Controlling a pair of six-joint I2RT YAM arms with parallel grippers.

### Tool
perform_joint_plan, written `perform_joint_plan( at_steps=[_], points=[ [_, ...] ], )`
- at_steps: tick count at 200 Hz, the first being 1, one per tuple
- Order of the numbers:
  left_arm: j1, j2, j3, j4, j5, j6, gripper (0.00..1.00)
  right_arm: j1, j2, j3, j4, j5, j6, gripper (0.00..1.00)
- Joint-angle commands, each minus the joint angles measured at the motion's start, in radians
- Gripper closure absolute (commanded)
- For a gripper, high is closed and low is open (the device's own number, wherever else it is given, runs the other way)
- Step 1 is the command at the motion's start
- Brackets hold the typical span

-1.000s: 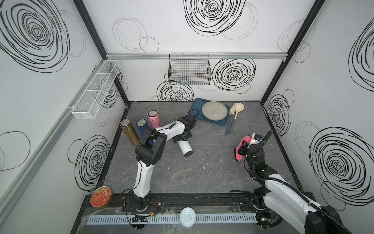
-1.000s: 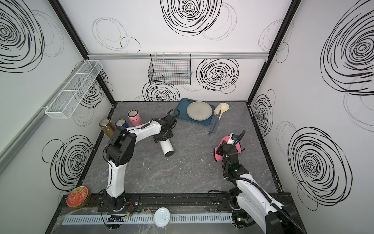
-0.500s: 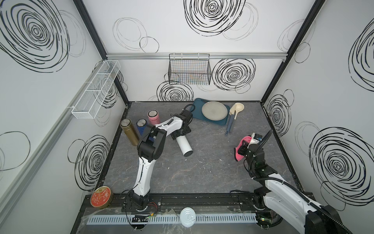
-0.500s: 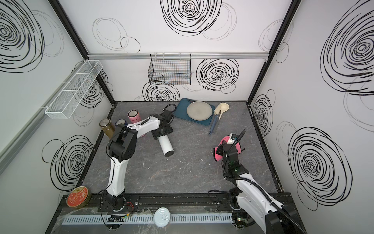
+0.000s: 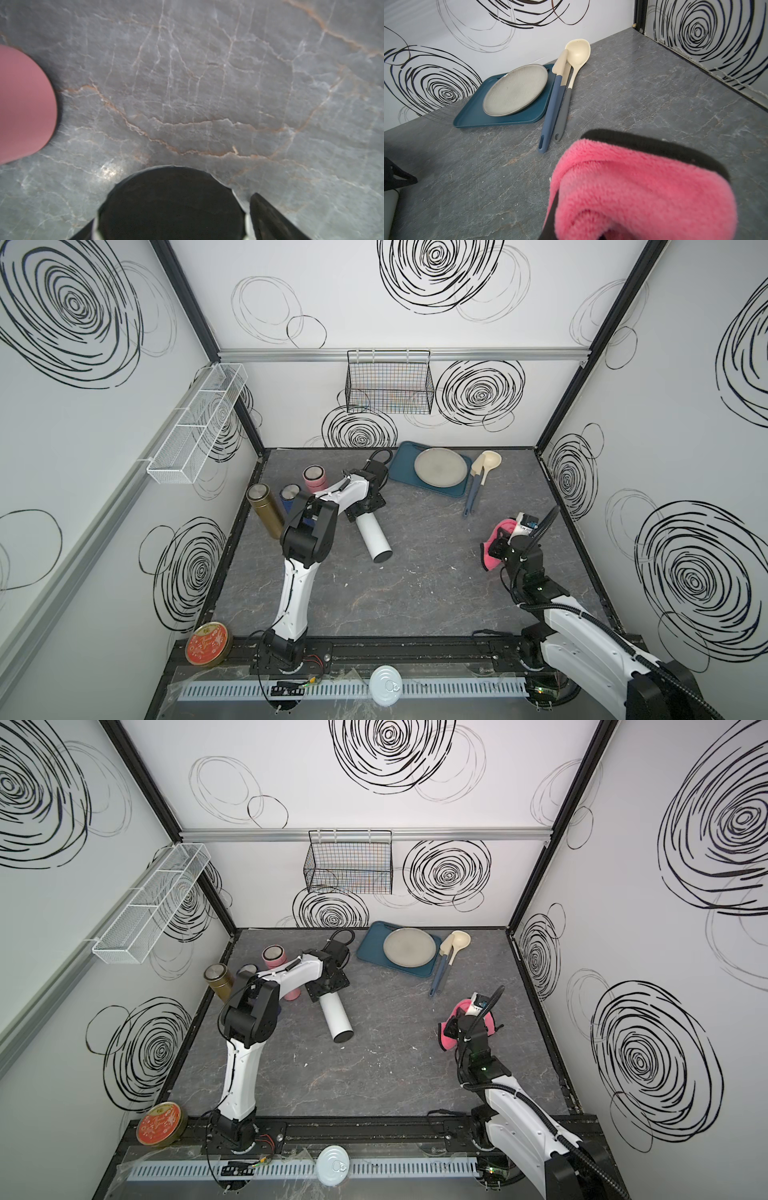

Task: Wipe the surface of the thermos
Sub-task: Adjust the thermos at the center of the board.

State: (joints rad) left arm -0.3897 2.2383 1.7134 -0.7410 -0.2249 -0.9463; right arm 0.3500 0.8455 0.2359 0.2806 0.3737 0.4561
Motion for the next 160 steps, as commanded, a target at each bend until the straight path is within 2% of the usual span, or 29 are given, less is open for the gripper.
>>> perform_joint_plan(
  at_steps=[1, 20, 54, 69, 96, 118, 132, 160],
  points=[
    [0.017, 0.056, 0.021, -0.018, 0.001, 0.012, 0.08, -0.004, 0.002, 0.033, 0.012, 0.000, 0.009, 1.00],
    [0.021, 0.066, 0.029, -0.017, -0.001, 0.011, 0.10, -0.005, 0.002, 0.033, 0.012, -0.001, 0.009, 1.00],
    [0.023, 0.072, 0.038, -0.016, -0.004, 0.016, 0.28, -0.004, 0.003, 0.033, 0.012, 0.000, 0.009, 1.00],
    [0.025, 0.071, 0.044, -0.015, -0.005, 0.022, 0.43, -0.004, 0.002, 0.033, 0.011, 0.000, 0.009, 1.00],
    [0.023, 0.067, 0.082, -0.020, -0.005, 0.051, 0.76, -0.004, 0.002, 0.034, 0.012, -0.001, 0.009, 1.00],
    [0.012, 0.043, 0.146, -0.057, -0.033, 0.085, 1.00, -0.005, 0.003, 0.033, 0.012, -0.001, 0.009, 1.00],
    [-0.005, -0.011, 0.158, -0.048, -0.054, 0.115, 1.00, -0.004, 0.002, 0.033, 0.012, 0.002, 0.009, 1.00],
    [-0.084, -0.211, 0.081, 0.090, -0.145, 0.216, 1.00, -0.004, -0.004, 0.031, 0.012, 0.005, 0.012, 1.00]
  ],
)
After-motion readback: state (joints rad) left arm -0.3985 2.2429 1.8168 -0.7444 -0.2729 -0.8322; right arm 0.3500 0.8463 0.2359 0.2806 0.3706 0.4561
